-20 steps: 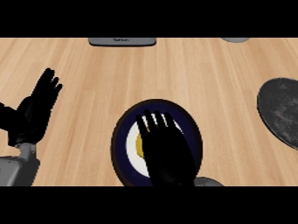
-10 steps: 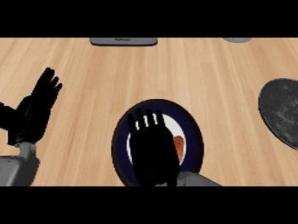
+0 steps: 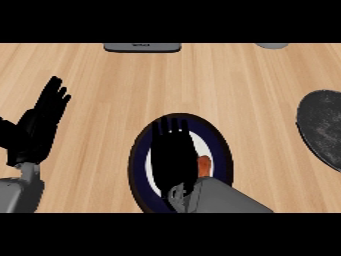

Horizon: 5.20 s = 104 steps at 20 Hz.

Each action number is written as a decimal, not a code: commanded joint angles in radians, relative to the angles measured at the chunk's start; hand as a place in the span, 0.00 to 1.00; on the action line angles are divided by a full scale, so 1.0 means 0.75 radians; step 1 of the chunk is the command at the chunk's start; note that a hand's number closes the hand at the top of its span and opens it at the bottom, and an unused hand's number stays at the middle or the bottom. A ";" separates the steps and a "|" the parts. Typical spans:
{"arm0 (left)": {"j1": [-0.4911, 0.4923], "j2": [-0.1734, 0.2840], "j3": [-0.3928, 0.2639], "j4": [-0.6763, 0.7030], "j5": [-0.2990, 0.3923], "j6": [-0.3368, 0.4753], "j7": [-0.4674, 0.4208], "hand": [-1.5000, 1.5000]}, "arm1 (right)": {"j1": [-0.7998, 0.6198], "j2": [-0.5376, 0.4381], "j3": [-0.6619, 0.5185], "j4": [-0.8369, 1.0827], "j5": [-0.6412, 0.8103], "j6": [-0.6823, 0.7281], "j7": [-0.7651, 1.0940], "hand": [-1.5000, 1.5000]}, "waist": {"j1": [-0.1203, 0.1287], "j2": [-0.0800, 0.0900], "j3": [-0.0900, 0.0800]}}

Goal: Pick the lemon from the plate and place it in the pan

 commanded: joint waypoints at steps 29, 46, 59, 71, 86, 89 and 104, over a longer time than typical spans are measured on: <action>-0.039 -0.075 0.121 0.055 -0.060 -0.110 -0.017 0.50 | -0.113 0.025 0.052 0.603 -0.027 -0.391 -0.309 1.00 | -0.004 0.003 0.001; 0.013 -0.108 0.140 0.017 -0.113 -0.092 -0.008 0.50 | 0.199 -0.310 -0.187 0.143 -0.118 -0.488 -0.225 1.00 | -0.057 -0.009 0.001; -0.004 -0.101 0.142 0.002 -0.105 -0.120 0.033 0.50 | -0.006 -0.586 -0.304 -0.500 0.302 -0.263 0.027 1.00 | -0.038 -0.008 0.000; -0.016 -0.139 0.132 0.000 -0.142 -0.094 0.059 0.50 | 0.243 -0.756 -0.803 -0.600 0.230 -0.309 -0.203 1.00 | -0.034 0.000 0.002; 0.051 -0.116 0.182 -0.037 -0.119 -0.166 0.022 0.50 | 0.518 -0.914 -1.398 0.061 0.008 -0.729 -1.074 1.00 | -0.010 0.004 0.003; 0.037 -0.210 0.083 -0.048 -0.199 -0.088 0.037 0.50 | 0.406 -0.842 -1.376 0.324 -0.003 -0.835 -1.223 1.00 | 0.003 0.008 0.003; 0.022 -0.166 0.139 0.008 -0.173 -0.169 -0.003 0.50 | 0.094 -0.784 -1.482 1.244 -0.005 -0.920 -1.443 0.00 | 0.024 0.012 0.004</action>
